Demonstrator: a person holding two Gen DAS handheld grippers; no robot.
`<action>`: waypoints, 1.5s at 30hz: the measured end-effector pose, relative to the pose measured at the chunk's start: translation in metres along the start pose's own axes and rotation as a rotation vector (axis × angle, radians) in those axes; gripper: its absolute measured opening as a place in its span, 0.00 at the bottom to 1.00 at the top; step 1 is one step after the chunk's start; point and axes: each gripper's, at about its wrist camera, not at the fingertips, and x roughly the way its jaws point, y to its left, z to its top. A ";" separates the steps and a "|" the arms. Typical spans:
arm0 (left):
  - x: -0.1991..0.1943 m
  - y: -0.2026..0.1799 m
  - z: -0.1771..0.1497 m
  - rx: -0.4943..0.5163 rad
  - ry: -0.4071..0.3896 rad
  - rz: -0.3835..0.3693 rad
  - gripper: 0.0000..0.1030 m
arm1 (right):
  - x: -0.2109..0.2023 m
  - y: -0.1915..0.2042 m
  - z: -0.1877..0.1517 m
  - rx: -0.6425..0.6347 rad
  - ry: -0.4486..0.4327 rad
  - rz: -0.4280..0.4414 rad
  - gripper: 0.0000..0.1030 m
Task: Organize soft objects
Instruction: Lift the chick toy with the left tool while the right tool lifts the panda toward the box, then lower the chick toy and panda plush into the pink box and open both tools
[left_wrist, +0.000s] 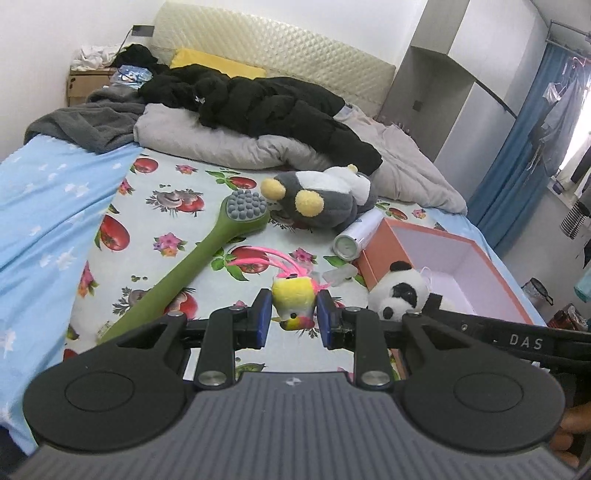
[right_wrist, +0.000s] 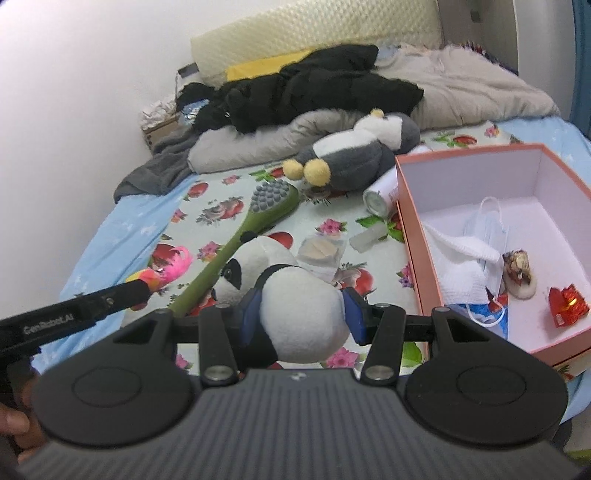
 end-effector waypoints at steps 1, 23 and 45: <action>-0.004 0.000 0.000 -0.010 -0.002 -0.003 0.30 | -0.004 0.002 -0.001 -0.007 -0.008 0.000 0.50; -0.028 -0.099 0.018 0.071 -0.023 -0.185 0.30 | -0.100 -0.031 0.011 0.016 -0.163 -0.083 0.50; 0.121 -0.230 0.020 0.181 0.188 -0.294 0.30 | -0.098 -0.176 0.018 0.209 -0.087 -0.313 0.50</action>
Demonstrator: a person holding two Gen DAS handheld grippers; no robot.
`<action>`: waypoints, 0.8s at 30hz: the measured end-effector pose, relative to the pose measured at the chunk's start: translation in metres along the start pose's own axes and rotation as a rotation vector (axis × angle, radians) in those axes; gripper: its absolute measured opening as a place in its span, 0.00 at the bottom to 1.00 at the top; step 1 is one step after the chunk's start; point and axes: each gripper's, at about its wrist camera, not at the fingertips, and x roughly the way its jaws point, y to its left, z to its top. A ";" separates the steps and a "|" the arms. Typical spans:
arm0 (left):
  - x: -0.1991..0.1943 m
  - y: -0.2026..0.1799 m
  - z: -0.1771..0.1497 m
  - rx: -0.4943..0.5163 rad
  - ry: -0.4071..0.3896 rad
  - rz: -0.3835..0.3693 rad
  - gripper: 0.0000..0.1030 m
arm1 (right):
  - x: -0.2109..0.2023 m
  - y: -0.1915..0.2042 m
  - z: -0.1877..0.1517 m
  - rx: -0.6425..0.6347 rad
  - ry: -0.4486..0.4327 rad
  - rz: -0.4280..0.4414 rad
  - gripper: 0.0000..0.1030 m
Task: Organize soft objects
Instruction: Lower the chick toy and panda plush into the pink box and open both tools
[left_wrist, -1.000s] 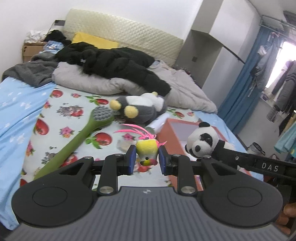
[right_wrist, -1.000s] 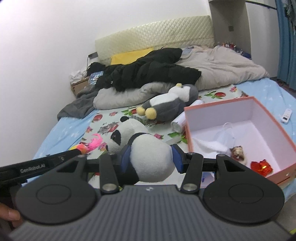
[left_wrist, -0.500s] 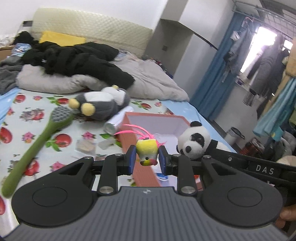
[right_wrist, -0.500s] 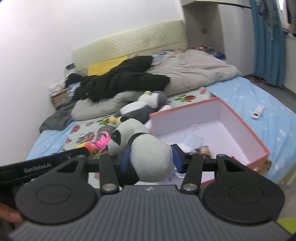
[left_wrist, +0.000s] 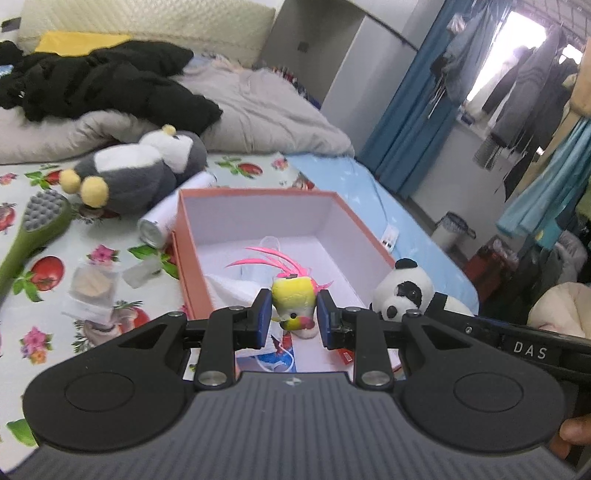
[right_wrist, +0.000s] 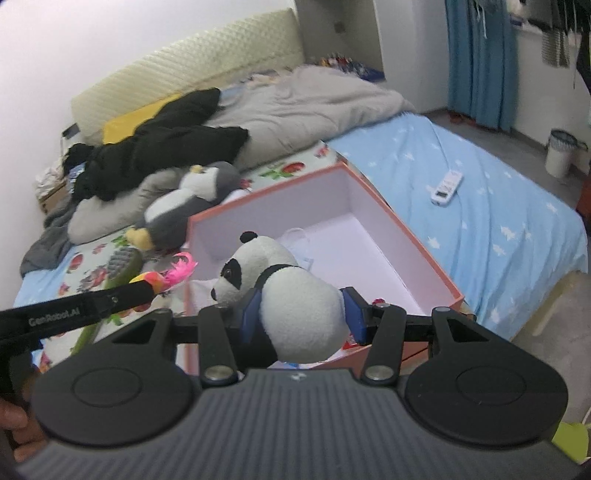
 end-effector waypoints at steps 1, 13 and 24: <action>0.010 -0.001 0.003 0.003 0.011 0.003 0.30 | 0.008 -0.005 0.002 0.009 0.010 -0.004 0.51; 0.132 -0.001 0.038 0.035 0.120 0.020 0.30 | 0.106 -0.043 0.026 0.048 0.112 -0.025 0.51; 0.184 0.005 0.040 0.107 0.206 0.064 0.39 | 0.165 -0.053 0.029 0.075 0.209 -0.034 0.52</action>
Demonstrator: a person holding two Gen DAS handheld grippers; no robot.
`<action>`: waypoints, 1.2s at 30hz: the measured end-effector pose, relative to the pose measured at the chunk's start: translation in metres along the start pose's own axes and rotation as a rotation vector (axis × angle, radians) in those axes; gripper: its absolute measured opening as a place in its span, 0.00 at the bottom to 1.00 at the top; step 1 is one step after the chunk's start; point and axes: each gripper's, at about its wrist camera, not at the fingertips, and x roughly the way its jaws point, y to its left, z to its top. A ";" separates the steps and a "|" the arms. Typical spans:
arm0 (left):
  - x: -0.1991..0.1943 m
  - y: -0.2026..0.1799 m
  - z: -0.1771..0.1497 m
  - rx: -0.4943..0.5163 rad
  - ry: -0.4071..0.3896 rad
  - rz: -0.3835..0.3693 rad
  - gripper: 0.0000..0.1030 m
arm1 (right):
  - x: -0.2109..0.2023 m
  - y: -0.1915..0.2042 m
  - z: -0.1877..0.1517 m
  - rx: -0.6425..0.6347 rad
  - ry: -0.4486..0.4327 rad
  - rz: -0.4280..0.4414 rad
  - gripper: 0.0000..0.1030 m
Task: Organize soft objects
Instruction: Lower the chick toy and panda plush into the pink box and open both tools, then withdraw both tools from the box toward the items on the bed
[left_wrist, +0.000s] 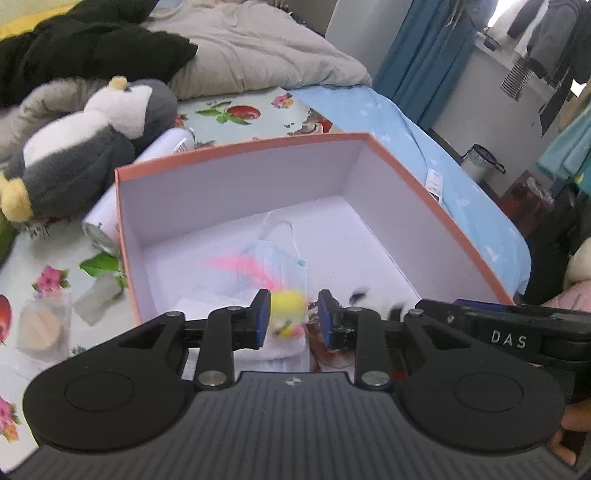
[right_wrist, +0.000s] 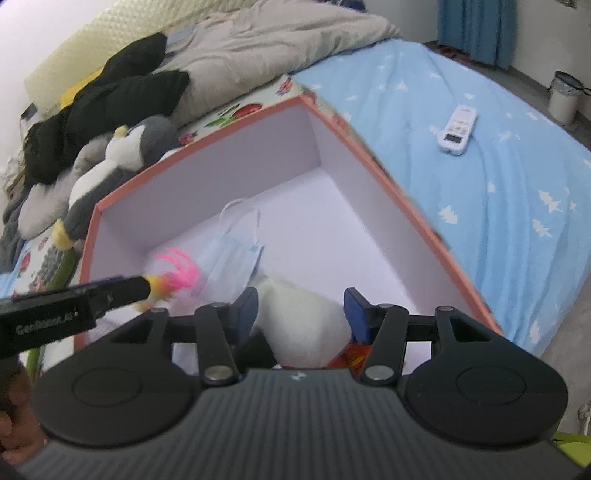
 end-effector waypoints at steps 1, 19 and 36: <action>-0.003 0.000 -0.001 -0.003 -0.003 -0.006 0.41 | -0.001 0.002 -0.001 -0.008 0.008 0.010 0.52; -0.147 -0.031 -0.044 0.038 -0.167 -0.064 0.41 | -0.119 0.023 -0.037 -0.009 -0.172 0.079 0.53; -0.255 -0.017 -0.121 0.029 -0.230 -0.067 0.41 | -0.198 0.064 -0.110 -0.042 -0.238 0.105 0.53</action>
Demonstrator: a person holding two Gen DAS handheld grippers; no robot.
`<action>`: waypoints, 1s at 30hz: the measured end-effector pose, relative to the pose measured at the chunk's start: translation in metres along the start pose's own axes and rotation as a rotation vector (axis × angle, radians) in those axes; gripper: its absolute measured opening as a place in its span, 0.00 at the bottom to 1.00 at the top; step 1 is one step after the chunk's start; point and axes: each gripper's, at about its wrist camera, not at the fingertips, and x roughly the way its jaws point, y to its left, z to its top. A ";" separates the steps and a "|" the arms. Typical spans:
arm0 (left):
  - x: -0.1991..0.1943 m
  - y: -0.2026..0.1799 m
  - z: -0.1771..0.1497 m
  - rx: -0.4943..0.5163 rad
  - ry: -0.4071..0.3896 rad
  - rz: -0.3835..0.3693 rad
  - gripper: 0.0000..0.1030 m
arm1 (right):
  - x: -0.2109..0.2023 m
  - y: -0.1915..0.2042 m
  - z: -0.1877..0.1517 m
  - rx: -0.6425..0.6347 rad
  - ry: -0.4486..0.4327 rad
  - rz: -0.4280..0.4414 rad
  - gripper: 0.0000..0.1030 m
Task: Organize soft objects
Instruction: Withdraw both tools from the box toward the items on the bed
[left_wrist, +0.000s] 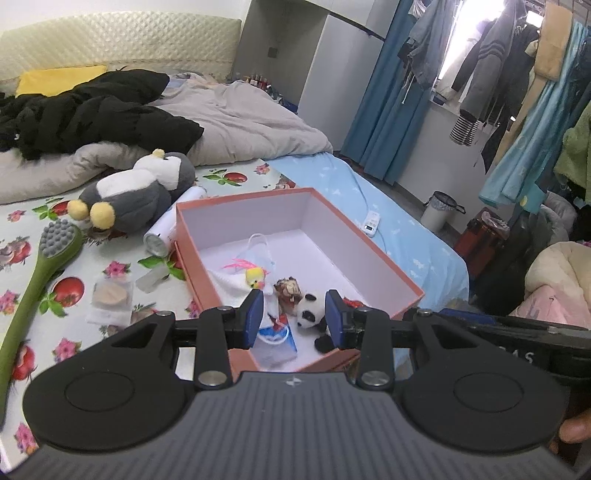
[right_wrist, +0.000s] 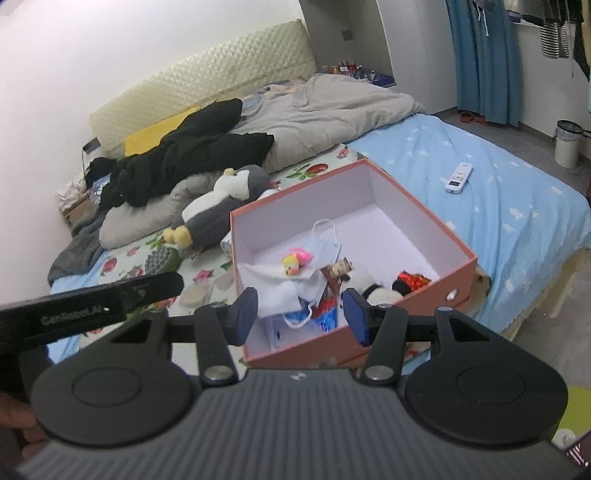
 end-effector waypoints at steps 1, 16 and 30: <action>-0.005 0.002 -0.004 -0.008 0.001 -0.003 0.41 | -0.002 0.002 -0.003 0.000 0.002 -0.004 0.53; -0.049 0.043 -0.036 -0.070 -0.052 0.083 0.43 | -0.010 0.049 -0.028 -0.073 -0.010 0.055 0.53; -0.093 0.097 -0.068 -0.162 -0.099 0.205 0.45 | 0.004 0.107 -0.045 -0.175 0.018 0.163 0.53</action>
